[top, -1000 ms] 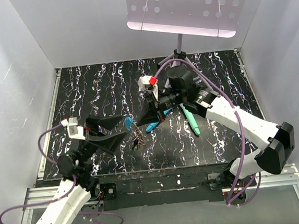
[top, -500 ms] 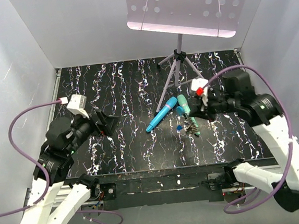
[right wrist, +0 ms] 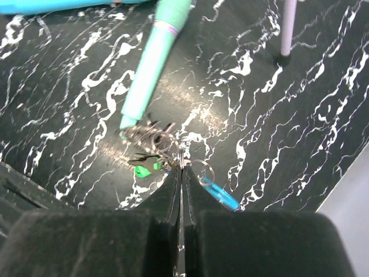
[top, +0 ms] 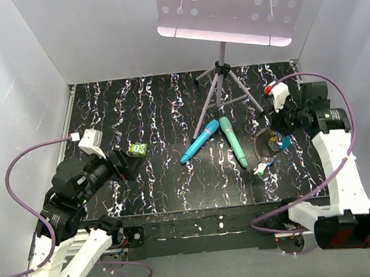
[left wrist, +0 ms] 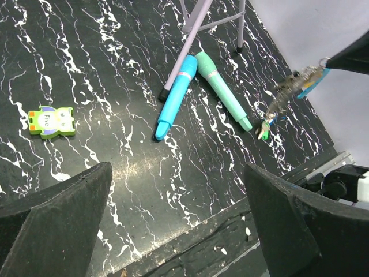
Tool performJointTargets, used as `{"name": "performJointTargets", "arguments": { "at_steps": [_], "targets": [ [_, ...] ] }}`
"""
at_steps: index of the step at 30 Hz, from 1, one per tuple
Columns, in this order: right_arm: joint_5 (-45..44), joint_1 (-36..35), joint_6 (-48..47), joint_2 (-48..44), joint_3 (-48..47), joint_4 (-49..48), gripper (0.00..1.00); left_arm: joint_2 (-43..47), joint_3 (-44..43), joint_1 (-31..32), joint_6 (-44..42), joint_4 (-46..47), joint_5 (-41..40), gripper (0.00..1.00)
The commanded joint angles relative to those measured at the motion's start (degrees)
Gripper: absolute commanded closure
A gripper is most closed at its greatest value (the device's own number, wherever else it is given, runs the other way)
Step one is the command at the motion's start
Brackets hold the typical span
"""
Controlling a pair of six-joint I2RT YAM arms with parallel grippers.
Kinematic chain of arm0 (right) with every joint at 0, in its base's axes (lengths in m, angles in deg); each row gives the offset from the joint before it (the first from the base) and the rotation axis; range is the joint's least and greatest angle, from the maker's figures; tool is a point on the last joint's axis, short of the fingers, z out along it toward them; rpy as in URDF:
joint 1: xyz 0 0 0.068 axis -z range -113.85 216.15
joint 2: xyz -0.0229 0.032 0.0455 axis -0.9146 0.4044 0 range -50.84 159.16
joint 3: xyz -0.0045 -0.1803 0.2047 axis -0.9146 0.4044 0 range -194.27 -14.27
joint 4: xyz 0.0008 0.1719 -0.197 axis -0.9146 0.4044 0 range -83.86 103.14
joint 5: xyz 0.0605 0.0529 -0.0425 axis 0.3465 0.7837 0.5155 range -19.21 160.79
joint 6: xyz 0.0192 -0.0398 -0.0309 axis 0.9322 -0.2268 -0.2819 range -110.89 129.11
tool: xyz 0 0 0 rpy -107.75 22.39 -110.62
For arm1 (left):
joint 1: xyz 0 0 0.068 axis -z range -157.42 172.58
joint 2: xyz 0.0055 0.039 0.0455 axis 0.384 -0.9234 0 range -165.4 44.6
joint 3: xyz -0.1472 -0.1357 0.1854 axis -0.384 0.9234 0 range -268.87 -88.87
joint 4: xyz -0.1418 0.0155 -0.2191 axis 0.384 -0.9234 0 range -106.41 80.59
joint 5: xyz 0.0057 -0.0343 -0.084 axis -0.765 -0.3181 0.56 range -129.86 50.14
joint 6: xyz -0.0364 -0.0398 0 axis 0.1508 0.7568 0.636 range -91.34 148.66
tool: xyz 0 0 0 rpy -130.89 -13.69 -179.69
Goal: Put the keys on the keyring
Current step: Place the keyring at the center of the board.
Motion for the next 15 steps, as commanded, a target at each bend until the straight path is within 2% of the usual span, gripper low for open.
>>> {"name": "performJointTargets", "arguments": {
  "at_steps": [1,5,7,9,15],
  "targets": [
    [-1.2,3.8,5.8,6.1,-0.4,-9.6,0.99,2.6,0.9,-0.3,1.2,-2.8,-0.3,0.02],
    [-0.1,6.0,11.0,12.8,0.0,-14.1,0.99,5.5,2.4,-0.3,1.3,-4.3,-1.5,0.02],
    [1.8,7.4,13.3,15.3,-1.5,-14.2,0.84,6.2,2.4,-0.3,1.1,-5.4,-1.7,0.02],
    [3.9,8.6,15.1,16.5,-3.4,-14.2,0.73,6.3,2.3,-0.3,0.5,-6.1,-2.0,0.02],
    [8.0,10.4,17.3,10.8,-5.1,-13.1,0.61,5.6,0.7,-0.3,-0.8,-5.7,-1.5,0.02]
  ]
}}
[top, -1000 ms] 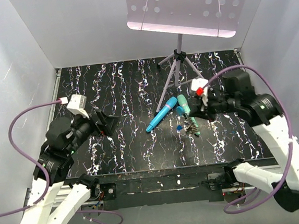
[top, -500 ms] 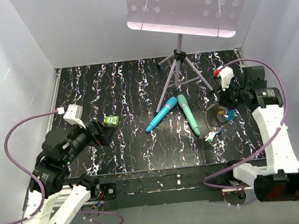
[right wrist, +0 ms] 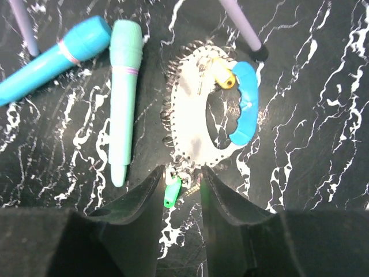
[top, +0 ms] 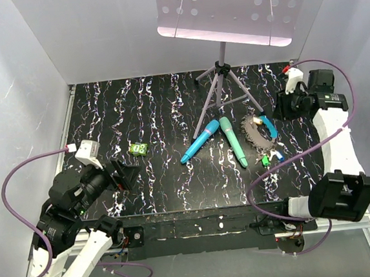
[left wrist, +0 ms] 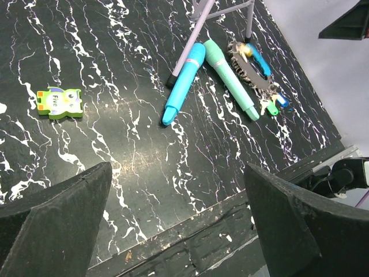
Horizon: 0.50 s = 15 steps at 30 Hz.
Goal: Put the keys on the keyring
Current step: Place the keyring at the center of the board.
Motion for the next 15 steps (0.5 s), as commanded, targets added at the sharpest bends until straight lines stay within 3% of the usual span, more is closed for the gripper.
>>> {"name": "performJointTargets", "arguments": {
  "at_steps": [1,8,12,15],
  "targets": [
    [5.8,0.8,3.4,-7.9,-2.8,-1.9,0.60,-1.1,-1.8,-0.3,-1.4,-0.2,0.0,0.02],
    [10.6,1.5,9.0,-21.3,2.6,-0.9,0.45,-4.5,-7.4,-0.3,-2.2,1.0,-0.1,0.02],
    [8.7,3.1,15.9,-24.9,-0.8,2.4,0.25,-10.2,-16.9,-0.3,-6.2,-1.2,-3.2,0.02],
    [7.1,3.5,18.7,-26.7,-5.9,6.3,0.24,-14.0,-21.6,-0.3,-8.4,-1.8,-4.6,0.02]
  ]
}}
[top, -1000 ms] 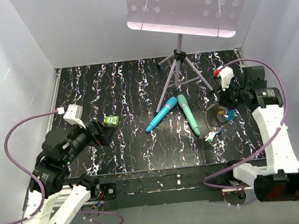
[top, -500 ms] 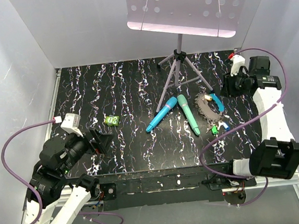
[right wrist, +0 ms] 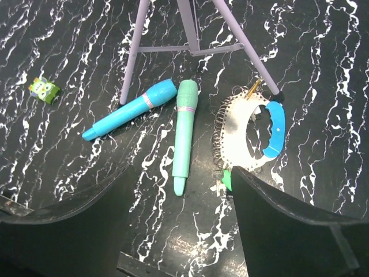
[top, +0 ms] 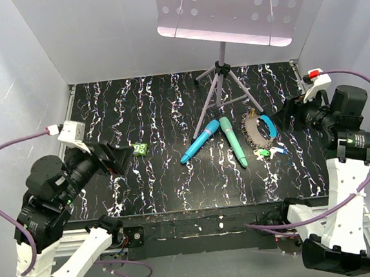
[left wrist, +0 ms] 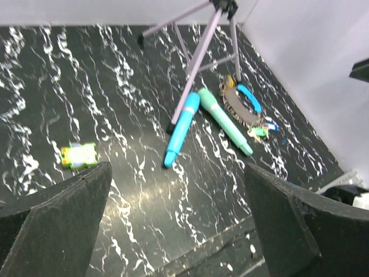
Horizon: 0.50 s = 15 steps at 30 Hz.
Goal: Put the keys on the keyring
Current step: Place the keyring at the center of the board.
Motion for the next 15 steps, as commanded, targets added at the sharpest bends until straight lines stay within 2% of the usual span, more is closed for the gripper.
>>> {"name": "performJointTargets", "arguments": {
  "at_steps": [1,8,15],
  "targets": [
    [-2.4,0.9,8.6,-1.9,-7.7,5.4,0.24,-5.0,-7.2,-0.3,-4.8,-1.3,-2.9,0.02],
    [-2.4,2.1,9.9,-4.5,-14.1,9.3,0.23,-7.9,-14.6,-0.3,-6.0,-4.1,-1.6,0.02],
    [3.2,3.1,5.6,-5.5,-15.2,11.0,0.24,-6.8,-16.7,-0.3,-6.3,-5.7,-1.8,0.02]
  ]
}}
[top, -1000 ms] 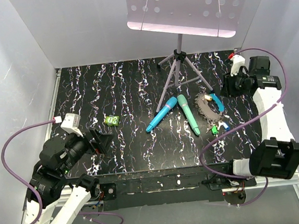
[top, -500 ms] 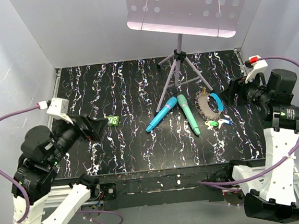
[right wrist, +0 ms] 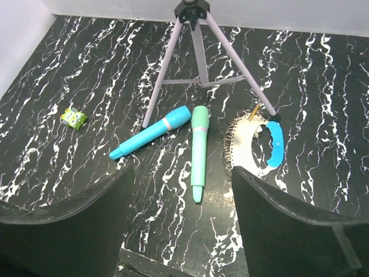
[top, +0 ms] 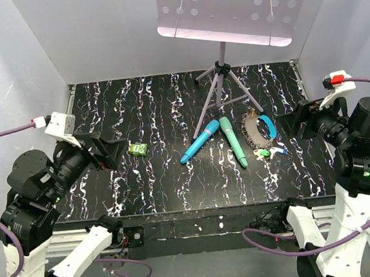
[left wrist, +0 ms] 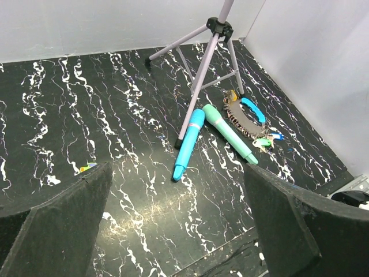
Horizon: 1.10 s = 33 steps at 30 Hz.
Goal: Put the keys on the keyring
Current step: Place the keyring at the center of the board, then reset both arms
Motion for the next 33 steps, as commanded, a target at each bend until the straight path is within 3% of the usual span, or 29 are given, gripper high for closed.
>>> {"name": "performJointTargets", "arguments": {
  "at_steps": [1,10,25,26,33],
  "targets": [
    [3.2,0.8,-1.7,0.0,-0.8,1.7,0.24,1.2,-2.1,-0.3,-1.2,-2.2,-0.3,0.02],
    [3.2,0.9,-1.7,-2.3,0.7,1.7,0.24,6.9,0.6,-0.3,0.2,-2.0,-2.1,0.02],
    [3.2,1.3,-1.7,-0.5,-0.3,1.7,0.24,8.7,3.8,-0.3,1.5,-0.4,-2.3,0.02],
    [5.9,1.3,2.8,-0.5,-0.1,-1.4,0.15,8.8,4.0,-0.3,1.6,-0.3,-2.3,0.02],
    [6.9,1.7,0.7,-0.2,-0.3,-0.4,0.14,9.4,4.9,-0.3,1.4,0.1,-2.3,0.02]
  ]
}}
